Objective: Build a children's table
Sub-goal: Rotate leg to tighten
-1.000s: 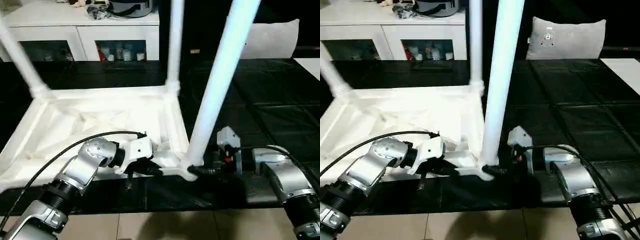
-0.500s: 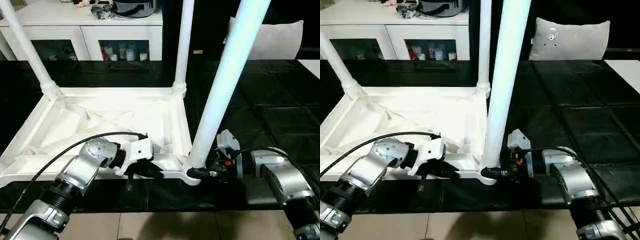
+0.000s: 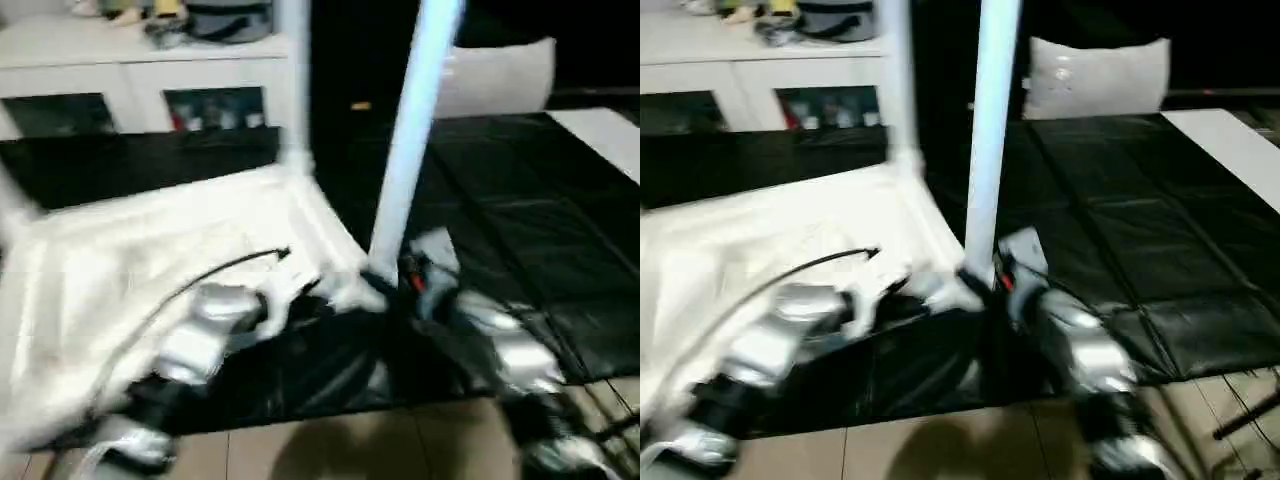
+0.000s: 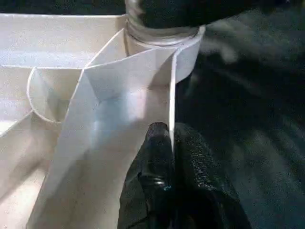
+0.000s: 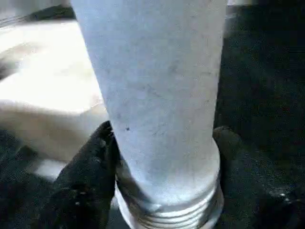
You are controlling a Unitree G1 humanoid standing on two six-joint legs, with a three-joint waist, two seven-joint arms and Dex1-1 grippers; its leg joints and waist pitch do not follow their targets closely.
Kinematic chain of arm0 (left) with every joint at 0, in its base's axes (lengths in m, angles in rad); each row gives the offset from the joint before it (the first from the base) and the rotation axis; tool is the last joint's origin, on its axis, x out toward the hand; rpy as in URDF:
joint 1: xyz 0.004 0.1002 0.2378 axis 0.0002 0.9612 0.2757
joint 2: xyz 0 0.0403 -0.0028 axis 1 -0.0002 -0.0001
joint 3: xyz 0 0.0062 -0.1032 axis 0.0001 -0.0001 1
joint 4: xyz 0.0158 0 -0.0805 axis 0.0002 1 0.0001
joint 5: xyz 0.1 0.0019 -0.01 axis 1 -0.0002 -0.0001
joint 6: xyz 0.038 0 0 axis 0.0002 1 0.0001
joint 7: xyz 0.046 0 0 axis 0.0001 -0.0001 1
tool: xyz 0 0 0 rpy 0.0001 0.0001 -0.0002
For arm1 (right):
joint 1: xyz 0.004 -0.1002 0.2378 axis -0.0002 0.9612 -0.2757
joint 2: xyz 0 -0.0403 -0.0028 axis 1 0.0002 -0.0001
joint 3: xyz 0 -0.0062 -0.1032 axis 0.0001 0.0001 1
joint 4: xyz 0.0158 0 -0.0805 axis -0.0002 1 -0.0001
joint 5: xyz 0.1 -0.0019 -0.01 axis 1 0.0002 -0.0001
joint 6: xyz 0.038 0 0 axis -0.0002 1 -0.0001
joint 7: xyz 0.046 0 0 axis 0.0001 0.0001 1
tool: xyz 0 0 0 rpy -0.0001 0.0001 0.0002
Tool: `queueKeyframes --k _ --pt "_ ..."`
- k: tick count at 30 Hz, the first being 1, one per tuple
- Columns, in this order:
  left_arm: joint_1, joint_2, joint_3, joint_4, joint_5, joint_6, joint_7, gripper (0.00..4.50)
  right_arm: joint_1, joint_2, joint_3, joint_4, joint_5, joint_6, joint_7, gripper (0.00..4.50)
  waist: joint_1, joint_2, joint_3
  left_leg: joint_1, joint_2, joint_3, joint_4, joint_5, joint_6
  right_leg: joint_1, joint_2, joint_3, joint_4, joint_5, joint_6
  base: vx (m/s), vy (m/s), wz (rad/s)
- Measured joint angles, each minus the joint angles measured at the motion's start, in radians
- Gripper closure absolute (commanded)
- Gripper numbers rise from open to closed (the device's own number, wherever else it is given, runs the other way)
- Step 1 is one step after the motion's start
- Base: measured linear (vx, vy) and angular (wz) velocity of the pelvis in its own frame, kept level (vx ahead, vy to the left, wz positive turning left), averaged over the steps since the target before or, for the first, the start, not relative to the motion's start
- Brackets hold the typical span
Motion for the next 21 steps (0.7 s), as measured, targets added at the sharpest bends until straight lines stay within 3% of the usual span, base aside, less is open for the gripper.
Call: queueKeyframes --k 3,5,7,8,12,21 --pt "0.0 -0.049 0.0 -0.006 0.0 0.029 0.071 4.5 -0.01 0.005 -0.014 0.017 0.002 -0.008 -0.048 1.82 0.003 0.001 -0.001 0.0 0.0 -0.001 -0.002 -0.001 0.001 0.002 0.0 -0.001 -0.003 0.0 0.001 0.0 0.0 0.0" --pt "0.0 -0.052 0.0 -0.009 0.0 0.032 0.085 4.5 -0.01 0.011 -0.018 0.019 0.002 -0.018 -0.056 1.27 0.004 0.001 -0.001 -0.001 0.0 -0.001 -0.004 -0.001 0.002 0.002 0.0 -0.001 -0.002 0.001 0.001 0.0 0.0 0.0" --pt "-0.003 -0.056 -0.003 -0.01 0.006 0.032 0.089 4.5 -0.009 0.013 -0.019 0.017 0.002 -0.02 -0.054 1.27 0.006 0.002 -0.001 -0.001 0.0 -0.002 -0.005 -0.002 0.003 0.002 0.0 -0.001 -0.002 0.001 0.002 0.0 0.0 0.0" --pt "-0.005 -0.06 -0.005 -0.01 0.011 0.032 0.089 4.5 -0.005 0.013 -0.019 0.018 0.001 -0.018 -0.052 1.03 0.008 0.001 -0.001 -0.001 0.0 -0.002 -0.005 -0.002 0.003 0.002 0.0 -0.001 -0.002 0.001 0.002 0.0 0.0 0.0" --pt "-0.005 -0.058 -0.017 -0.019 0.018 0.025 0.087 4.5 0.02 -0.001 -0.022 0.007 0.003 -0.027 -0.017 0.75 0.027 0.001 -0.001 -0.004 0.0 -0.001 -0.007 -0.002 0.003 -0.003 0.001 -0.001 -0.001 0.001 0.002 0.0 0.0 0.0" --pt "-0.005 0.052 -0.033 0.004 0.021 -0.106 -0.011 4.5 0.057 -0.178 -0.016 -0.012 0.041 -0.102 0.233 0.01 0.029 0.002 0.001 -0.009 0.002 -0.001 -0.006 -0.001 0.004 -0.01 0.003 -0.001 0.004 0.001 0.002 0.0 0.0 0.0"
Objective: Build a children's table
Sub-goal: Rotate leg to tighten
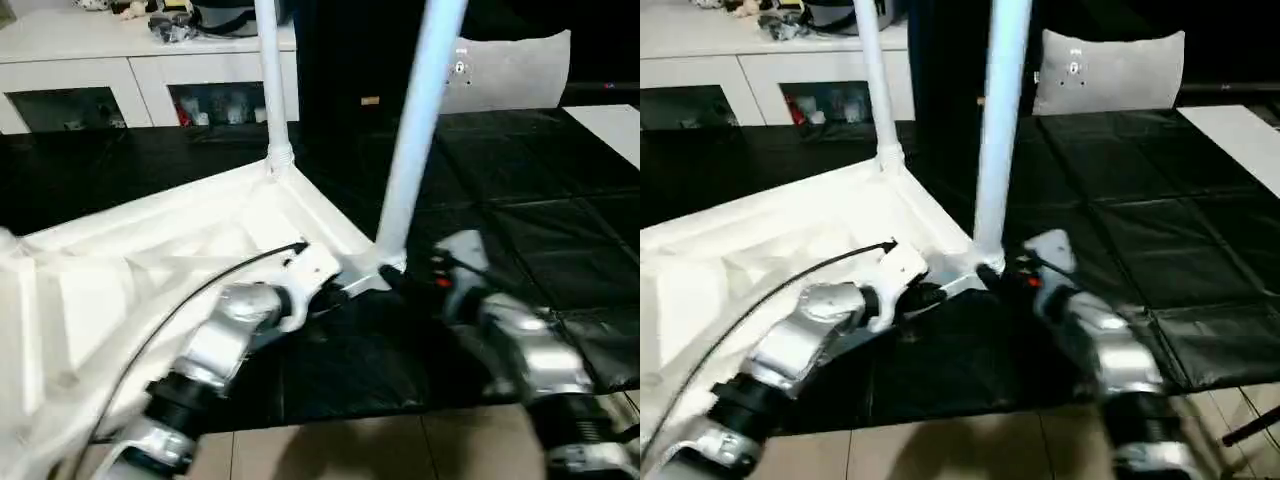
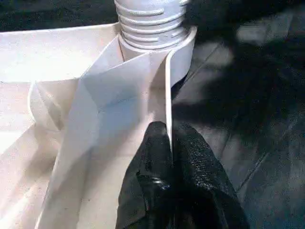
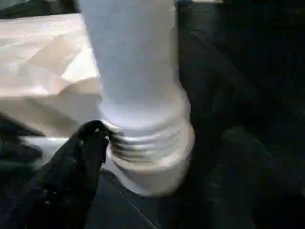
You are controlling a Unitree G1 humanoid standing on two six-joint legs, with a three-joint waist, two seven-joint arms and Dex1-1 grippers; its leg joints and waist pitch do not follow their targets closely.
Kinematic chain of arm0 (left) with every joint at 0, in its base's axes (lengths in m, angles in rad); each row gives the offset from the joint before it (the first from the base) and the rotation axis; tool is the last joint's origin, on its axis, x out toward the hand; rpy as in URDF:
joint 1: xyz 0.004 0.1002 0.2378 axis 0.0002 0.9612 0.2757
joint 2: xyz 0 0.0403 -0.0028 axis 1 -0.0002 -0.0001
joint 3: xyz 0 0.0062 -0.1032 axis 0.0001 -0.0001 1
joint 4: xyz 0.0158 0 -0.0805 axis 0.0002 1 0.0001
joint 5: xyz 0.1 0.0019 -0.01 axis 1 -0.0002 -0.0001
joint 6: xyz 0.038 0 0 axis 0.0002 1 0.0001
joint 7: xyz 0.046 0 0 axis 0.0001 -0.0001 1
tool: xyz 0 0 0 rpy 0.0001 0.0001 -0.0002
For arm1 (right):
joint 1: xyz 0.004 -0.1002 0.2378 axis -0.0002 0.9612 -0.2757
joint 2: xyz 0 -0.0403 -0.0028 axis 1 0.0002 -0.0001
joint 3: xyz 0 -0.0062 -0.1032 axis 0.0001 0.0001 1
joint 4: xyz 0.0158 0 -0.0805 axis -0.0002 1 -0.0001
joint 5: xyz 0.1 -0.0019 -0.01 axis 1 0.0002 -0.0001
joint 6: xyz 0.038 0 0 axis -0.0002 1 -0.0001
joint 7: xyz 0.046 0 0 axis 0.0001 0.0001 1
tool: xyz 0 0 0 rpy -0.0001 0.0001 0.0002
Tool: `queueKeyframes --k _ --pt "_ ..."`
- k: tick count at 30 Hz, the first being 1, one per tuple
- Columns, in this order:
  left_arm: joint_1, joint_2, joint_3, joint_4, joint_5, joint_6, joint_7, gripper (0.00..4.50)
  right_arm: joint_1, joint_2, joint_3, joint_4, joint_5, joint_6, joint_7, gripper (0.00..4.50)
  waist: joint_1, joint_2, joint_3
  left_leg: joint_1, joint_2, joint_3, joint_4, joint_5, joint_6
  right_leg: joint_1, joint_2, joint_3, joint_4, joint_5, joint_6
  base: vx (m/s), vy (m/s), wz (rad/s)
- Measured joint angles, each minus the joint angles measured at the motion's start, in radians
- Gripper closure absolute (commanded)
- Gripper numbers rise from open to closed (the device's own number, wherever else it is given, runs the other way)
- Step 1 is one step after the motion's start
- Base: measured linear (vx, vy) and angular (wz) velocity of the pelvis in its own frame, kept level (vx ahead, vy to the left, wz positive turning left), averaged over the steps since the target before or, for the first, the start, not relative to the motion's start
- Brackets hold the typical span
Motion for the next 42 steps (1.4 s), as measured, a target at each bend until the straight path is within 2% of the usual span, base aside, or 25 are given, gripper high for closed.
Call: queueKeyframes --k 4,6,10,17,20,21,29,38,40,42 --pt "0.011 0.082 -0.017 -0.002 -0.032 -0.079 -0.158 4.5 0.004 -0.089 0.019 -0.03 0.006 -0.051 0.173 0.01 0.005 -0.004 0.002 -0.001 0.0 -0.001 0.001 0.003 0.005 0.0 0.0 0.0 0.0 0.0 0.0 0.0 0.0 0.0" --pt "0.011 0.104 -0.03 -0.005 -0.039 -0.095 -0.202 4.5 0.004 -0.105 0.028 -0.04 0.012 -0.066 0.234 0.01 0.007 -0.005 0.002 -0.002 0.0 -0.001 0.002 0.002 0.005 0.0 -0.001 0.001 0.0 -0.001 0.0 0.0 0.0 0.0" --pt "-0.001 0.192 -0.07 -0.003 -0.05 -0.169 -0.351 4.5 0.005 -0.153 0.108 -0.049 0.041 -0.085 0.443 0.01 0.029 -0.006 0.002 -0.003 0.0 -0.001 0.004 0.002 0.006 0.0 -0.001 0.0 0.0 0.0 0.0 0.0 0.0 0.0" --pt "-0.023 0.228 -0.112 0.005 -0.055 -0.221 -0.497 4.5 0.004 -0.162 0.163 -0.042 0.046 -0.093 0.567 0.72 0.049 -0.009 0.002 -0.001 0.0 0.0 0.006 0.002 0.006 0.001 -0.002 0.001 0.001 0.0 -0.001 0.0 0.0 0.0" --pt "-0.028 0.234 -0.123 0.01 -0.06 -0.236 -0.515 4.5 0.004 -0.155 0.176 -0.038 0.045 -0.097 0.597 0.89 0.054 -0.01 0.002 -0.001 0.0 0.0 0.006 0.002 0.005 0.001 -0.002 0.001 0.002 0.0 -0.001 0.0 0.0 0.0" --pt "-0.031 0.236 -0.125 0.015 -0.062 -0.243 -0.524 4.5 0.003 -0.155 0.179 -0.037 0.046 -0.097 0.609 1.1 0.054 -0.01 0.002 -0.001 0.0 0.0 0.006 0.002 0.005 0.001 -0.002 0.001 0.002 0.0 -0.001 0.0 0.0 0.0" --pt "-0.032 0.236 -0.125 0.026 -0.065 -0.261 -0.538 4.5 0.0 -0.156 0.189 -0.03 0.053 -0.086 0.648 1.75 0.056 -0.012 0.001 -0.001 0.0 0.0 0.006 0.002 0.005 0.002 -0.002 0.001 0.002 0.0 -0.001 0.0 0.0 0.0" --pt "-0.008 0.222 -0.109 0.008 -0.09 -0.217 -0.535 4.5 0.027 -0.14 0.173 -0.049 0.074 -0.048 0.648 1.87 0.057 -0.017 0.001 0.0 0.0 0.0 0.006 0.002 0.005 0.002 -0.002 0.001 0.002 0.0 -0.001 0.0 0.0 0.0" --pt "0.006 0.209 -0.092 -0.006 -0.091 -0.183 -0.504 4.5 0.044 -0.128 0.163 -0.066 0.074 -0.04 0.602 1.87 0.056 -0.017 0.001 0.002 0.0 0.0 0.006 0.002 0.005 0.005 -0.002 0.002 0.002 0.0 -0.001 0.0 0.0 0.0" --pt "0.017 0.17 -0.052 -0.007 -0.072 -0.127 -0.395 4.5 0.042 -0.071 0.127 -0.063 0.05 0.001 0.447 1.87 0.049 -0.018 0.002 0.008 0.0 0.0 0.006 0.0 -0.002 0.008 -0.002 0.002 0.002 0.001 -0.001 0.0 0.0 0.0"
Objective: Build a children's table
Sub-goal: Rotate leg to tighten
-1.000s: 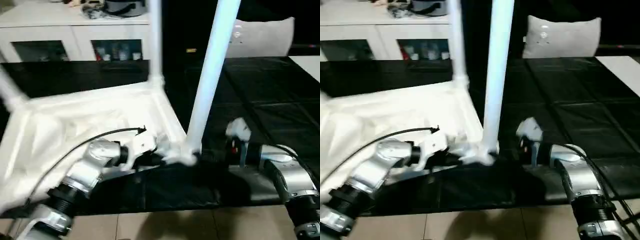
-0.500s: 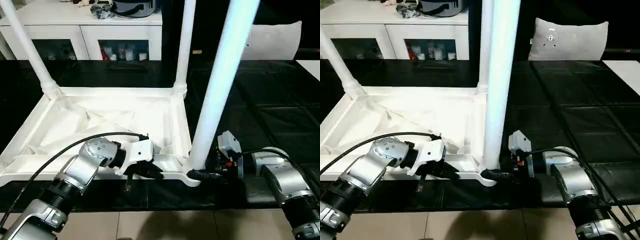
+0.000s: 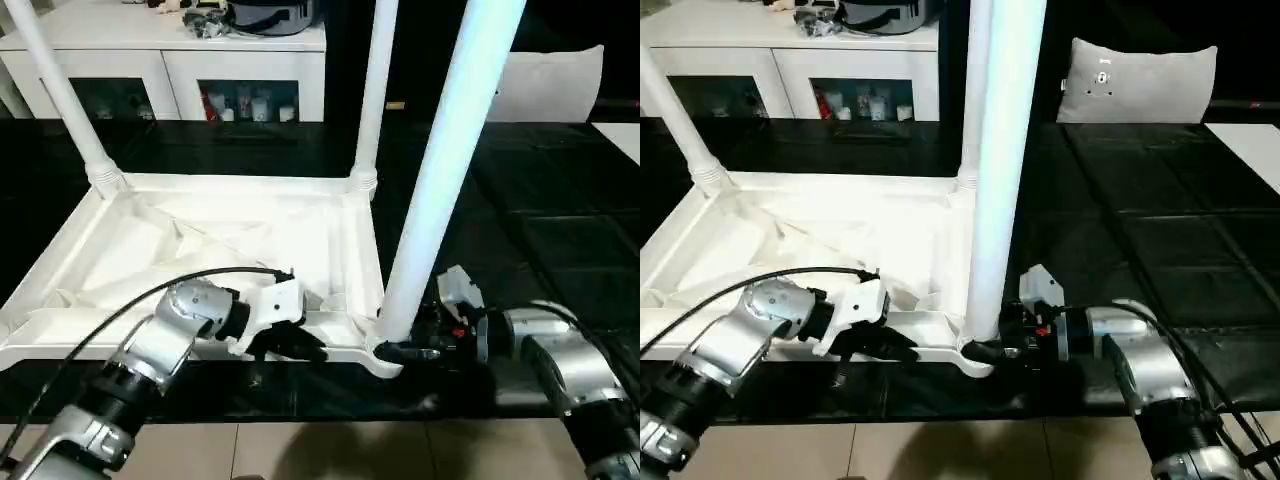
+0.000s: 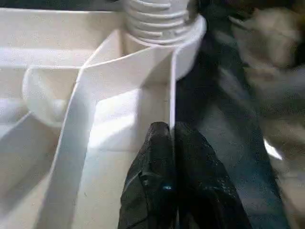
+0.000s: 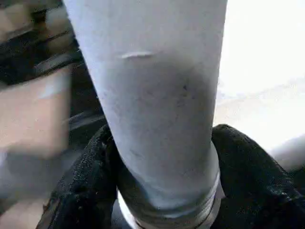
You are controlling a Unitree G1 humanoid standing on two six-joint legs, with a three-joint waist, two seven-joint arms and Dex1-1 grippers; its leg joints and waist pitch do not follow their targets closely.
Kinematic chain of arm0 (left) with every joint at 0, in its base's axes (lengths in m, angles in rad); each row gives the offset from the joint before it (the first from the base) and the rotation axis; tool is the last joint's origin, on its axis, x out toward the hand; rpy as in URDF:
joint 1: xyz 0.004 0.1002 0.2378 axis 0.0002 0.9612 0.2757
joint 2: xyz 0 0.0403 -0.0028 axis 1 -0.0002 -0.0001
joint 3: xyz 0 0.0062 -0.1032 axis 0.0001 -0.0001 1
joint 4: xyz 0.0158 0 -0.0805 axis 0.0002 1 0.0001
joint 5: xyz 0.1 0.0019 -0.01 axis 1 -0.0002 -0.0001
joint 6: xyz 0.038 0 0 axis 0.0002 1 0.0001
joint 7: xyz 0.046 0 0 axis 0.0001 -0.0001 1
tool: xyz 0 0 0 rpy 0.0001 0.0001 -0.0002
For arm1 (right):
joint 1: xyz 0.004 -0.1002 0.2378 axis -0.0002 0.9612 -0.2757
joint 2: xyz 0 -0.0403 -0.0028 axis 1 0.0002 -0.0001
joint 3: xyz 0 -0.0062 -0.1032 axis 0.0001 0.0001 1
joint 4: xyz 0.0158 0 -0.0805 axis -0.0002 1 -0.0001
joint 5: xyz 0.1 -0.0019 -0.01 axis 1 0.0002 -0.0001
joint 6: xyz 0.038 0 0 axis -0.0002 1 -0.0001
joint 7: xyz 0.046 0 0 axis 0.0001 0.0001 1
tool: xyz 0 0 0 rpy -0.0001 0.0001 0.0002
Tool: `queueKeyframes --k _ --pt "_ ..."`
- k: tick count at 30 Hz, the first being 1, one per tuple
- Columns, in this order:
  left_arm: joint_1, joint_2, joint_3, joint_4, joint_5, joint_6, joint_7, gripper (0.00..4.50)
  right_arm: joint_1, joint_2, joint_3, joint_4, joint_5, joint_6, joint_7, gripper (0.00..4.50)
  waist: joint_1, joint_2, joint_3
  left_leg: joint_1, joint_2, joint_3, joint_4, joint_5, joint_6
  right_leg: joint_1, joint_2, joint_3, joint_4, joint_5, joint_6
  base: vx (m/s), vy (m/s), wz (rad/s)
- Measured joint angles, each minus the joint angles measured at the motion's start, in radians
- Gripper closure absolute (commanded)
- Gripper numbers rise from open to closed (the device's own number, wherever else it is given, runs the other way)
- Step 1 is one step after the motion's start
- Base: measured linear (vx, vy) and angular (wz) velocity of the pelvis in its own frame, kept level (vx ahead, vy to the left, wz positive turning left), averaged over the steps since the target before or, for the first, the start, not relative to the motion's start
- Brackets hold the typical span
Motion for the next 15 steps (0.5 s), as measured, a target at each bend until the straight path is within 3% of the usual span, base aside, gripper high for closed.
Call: queueKeyframes --k 4,9,11,13,15 --pt "-0.002 -0.077 0.04 0.001 0.019 0.09 0.165 4.5 -0.039 0.098 -0.05 0.029 -0.034 0.062 -0.271 1.88 -0.045 -0.001 0.001 0.001 0.0 0.0 0.001 0.002 -0.003 0.001 0.0 -0.002 -0.004 0.0 0.0 0.0 0.0 0.0" --pt "-0.018 -0.227 0.075 -0.003 0.075 0.225 0.427 4.5 -0.109 0.232 -0.102 0.095 -0.106 0.068 -0.628 1.88 -0.075 0.0 0.001 -0.001 -0.001 0.0 0.002 0.002 -0.003 0.001 0.0 -0.001 -0.007 0.0 0.0 0.0 0.0 0.0" --pt "-0.03 -0.281 0.078 0.006 0.084 0.256 0.497 4.5 -0.122 0.25 -0.121 0.11 -0.12 0.061 -0.706 1.88 -0.074 0.001 0.001 -0.004 -0.001 0.0 0.001 0.001 -0.002 0.0 -0.001 -0.001 -0.008 0.0 0.0 0.0 0.0 0.0" --pt "-0.032 -0.309 0.074 0.004 0.091 0.267 0.533 4.5 -0.122 0.259 -0.13 0.111 -0.124 0.053 -0.736 1.32 -0.069 0.004 -0.001 -0.006 -0.002 0.0 0.0 -0.001 0.001 -0.001 -0.001 0.0 -0.008 0.001 0.001 0.0 0.0 0.0" --pt "-0.033 -0.31 0.07 0.001 0.096 0.265 0.539 4.5 -0.121 0.266 -0.131 0.106 -0.125 0.048 -0.752 1.16 -0.062 0.004 -0.001 -0.007 -0.002 0.0 -0.001 -0.001 0.003 -0.004 -0.001 -0.001 -0.004 0.001 0.002 0.0 0.0 0.0"
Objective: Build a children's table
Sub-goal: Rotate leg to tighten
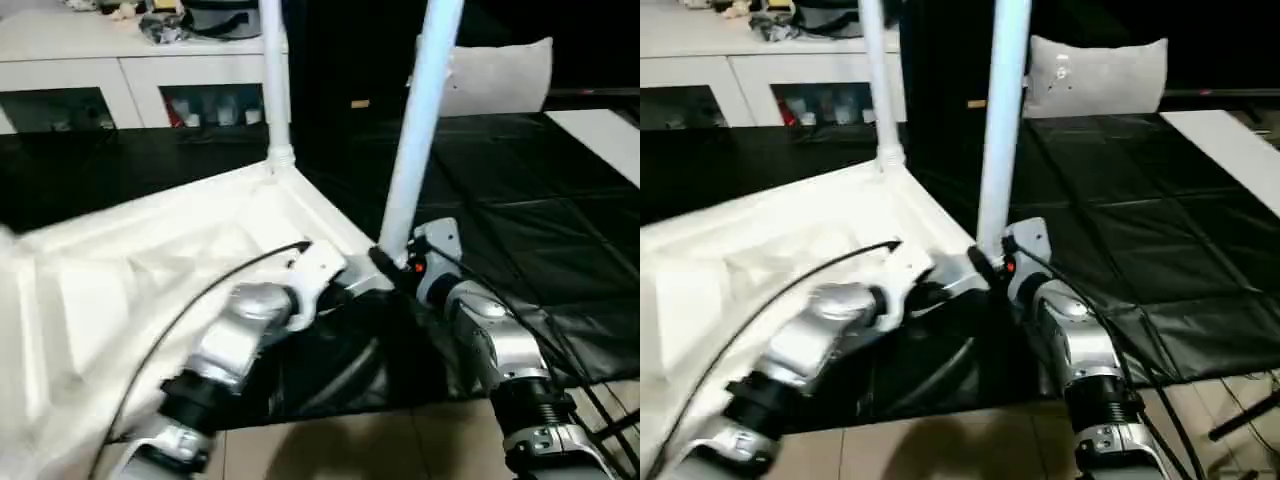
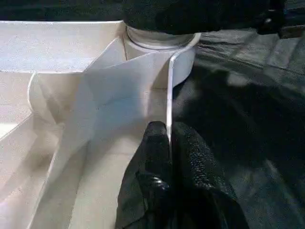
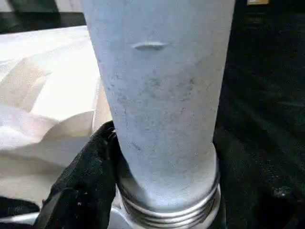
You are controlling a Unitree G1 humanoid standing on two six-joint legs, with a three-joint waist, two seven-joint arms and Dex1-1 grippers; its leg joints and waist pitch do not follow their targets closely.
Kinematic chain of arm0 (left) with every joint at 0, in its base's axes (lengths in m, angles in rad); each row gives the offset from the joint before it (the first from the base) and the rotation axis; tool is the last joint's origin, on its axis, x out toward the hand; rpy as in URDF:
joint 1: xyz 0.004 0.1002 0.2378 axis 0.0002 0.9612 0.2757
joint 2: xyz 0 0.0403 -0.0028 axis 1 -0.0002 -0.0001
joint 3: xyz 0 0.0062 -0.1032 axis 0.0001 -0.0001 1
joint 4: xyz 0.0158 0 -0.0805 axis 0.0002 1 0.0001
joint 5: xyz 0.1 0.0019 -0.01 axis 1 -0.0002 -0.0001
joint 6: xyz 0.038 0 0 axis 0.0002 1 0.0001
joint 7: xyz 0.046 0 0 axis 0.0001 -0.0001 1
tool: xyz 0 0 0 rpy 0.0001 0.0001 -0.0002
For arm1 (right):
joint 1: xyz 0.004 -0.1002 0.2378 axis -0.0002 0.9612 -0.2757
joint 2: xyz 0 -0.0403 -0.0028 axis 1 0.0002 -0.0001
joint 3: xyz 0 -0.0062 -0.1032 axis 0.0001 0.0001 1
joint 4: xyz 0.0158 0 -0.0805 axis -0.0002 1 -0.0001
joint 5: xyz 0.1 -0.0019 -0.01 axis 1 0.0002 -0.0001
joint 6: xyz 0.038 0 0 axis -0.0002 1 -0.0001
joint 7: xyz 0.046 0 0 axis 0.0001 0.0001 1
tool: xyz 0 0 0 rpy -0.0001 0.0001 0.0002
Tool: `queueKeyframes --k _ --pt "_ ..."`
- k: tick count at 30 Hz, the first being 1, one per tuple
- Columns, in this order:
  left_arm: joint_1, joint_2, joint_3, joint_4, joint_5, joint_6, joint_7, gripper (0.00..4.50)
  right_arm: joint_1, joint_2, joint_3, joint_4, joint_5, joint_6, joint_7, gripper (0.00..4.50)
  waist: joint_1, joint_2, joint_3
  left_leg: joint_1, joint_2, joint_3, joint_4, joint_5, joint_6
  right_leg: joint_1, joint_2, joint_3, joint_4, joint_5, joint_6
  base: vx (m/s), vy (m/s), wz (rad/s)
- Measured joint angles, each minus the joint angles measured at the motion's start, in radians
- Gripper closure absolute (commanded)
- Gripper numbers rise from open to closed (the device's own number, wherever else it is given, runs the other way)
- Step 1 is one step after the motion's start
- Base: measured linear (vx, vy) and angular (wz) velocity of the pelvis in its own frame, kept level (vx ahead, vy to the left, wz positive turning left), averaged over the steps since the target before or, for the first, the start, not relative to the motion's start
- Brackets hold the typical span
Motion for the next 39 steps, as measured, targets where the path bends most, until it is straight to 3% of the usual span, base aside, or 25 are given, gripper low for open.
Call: queueKeyframes --k 3,10,13,18,26,27,31,32,39 --pt "0.001 0.002 -0.007 -0.01 0.004 -0.004 0.003 4.5 0.016 0.002 -0.002 -0.009 0.0 -0.005 0.002 0.88 0.012 0.0 0.0 -0.002 0.001 0.0 -0.003 0.003 0.004 -0.005 0.001 0.0 0.003 -0.003 0.0 0.0 0.0 0.0" --pt "0.006 0.034 -0.02 -0.017 0.004 -0.032 -0.012 4.5 0.047 -0.064 0.005 -0.009 0.013 -0.064 0.13 0.36 0.012 0.002 0.001 -0.005 0.002 0.0 -0.002 0.003 0.004 -0.007 0.001 0.0 0.003 -0.002 -0.001 0.0 0.0 0.0" --pt "0.009 0.07 -0.029 -0.017 0.003 -0.066 -0.052 4.5 0.063 -0.136 0.022 -0.039 0.041 -0.079 0.258 0.08 0.013 0.002 0.001 -0.005 0.002 0.0 -0.002 0.003 0.005 -0.007 0.002 0.0 0.003 -0.002 -0.001 0.0 0.0 0.0" --pt "0.018 0.181 -0.049 -0.017 -0.015 -0.171 -0.203 4.5 0.083 -0.254 0.048 -0.103 0.091 -0.068 0.504 0.03 0.015 0.002 0.001 -0.005 0.002 0.0 -0.001 0.003 0.005 -0.007 0.002 0.0 0.004 -0.002 -0.001 0.0 0.0 0.0" --pt "0.02 0.296 -0.088 -0.018 -0.042 -0.282 -0.389 4.5 0.076 -0.331 0.103 -0.111 0.119 -0.055 0.713 0.03 0.033 -0.001 0.002 -0.006 0.003 0.0 0.001 0.003 0.005 -0.007 0.002 -0.001 0.004 -0.001 -0.002 0.0 0.0 0.0" --pt "0.021 0.317 -0.091 -0.021 -0.052 -0.291 -0.433 4.5 0.072 -0.337 0.113 -0.106 0.119 -0.056 0.741 0.3 0.04 -0.001 0.002 -0.006 0.003 0.0 0.002 0.003 0.005 -0.007 0.002 -0.001 0.005 -0.001 -0.002 0.0 0.0 0.0" --pt "0.021 0.359 -0.108 -0.04 -0.074 -0.299 -0.527 4.5 0.061 -0.338 0.142 -0.106 0.123 -0.048 0.803 0.42 0.052 -0.004 0.002 -0.006 0.002 0.0 0.003 0.003 0.005 -0.006 0.001 0.0 0.005 -0.001 -0.002 0.0 0.0 0.0" --pt "0.021 0.364 -0.112 -0.043 -0.078 -0.302 -0.542 4.5 0.061 -0.338 0.143 -0.106 0.124 -0.046 0.814 0.72 0.055 -0.005 0.002 -0.006 0.002 0.0 0.003 0.003 0.005 -0.006 0.001 0.0 0.005 -0.001 -0.003 0.0 0.0 0.0" --pt "0.021 0.38 -0.126 -0.049 -0.095 -0.316 -0.609 4.5 0.062 -0.337 0.173 -0.107 0.152 -0.006 0.877 1.23 0.071 -0.006 0.002 -0.005 0.003 0.0 0.003 0.003 0.004 -0.006 0.001 0.0 0.006 -0.001 -0.003 0.0 0.0 0.0"
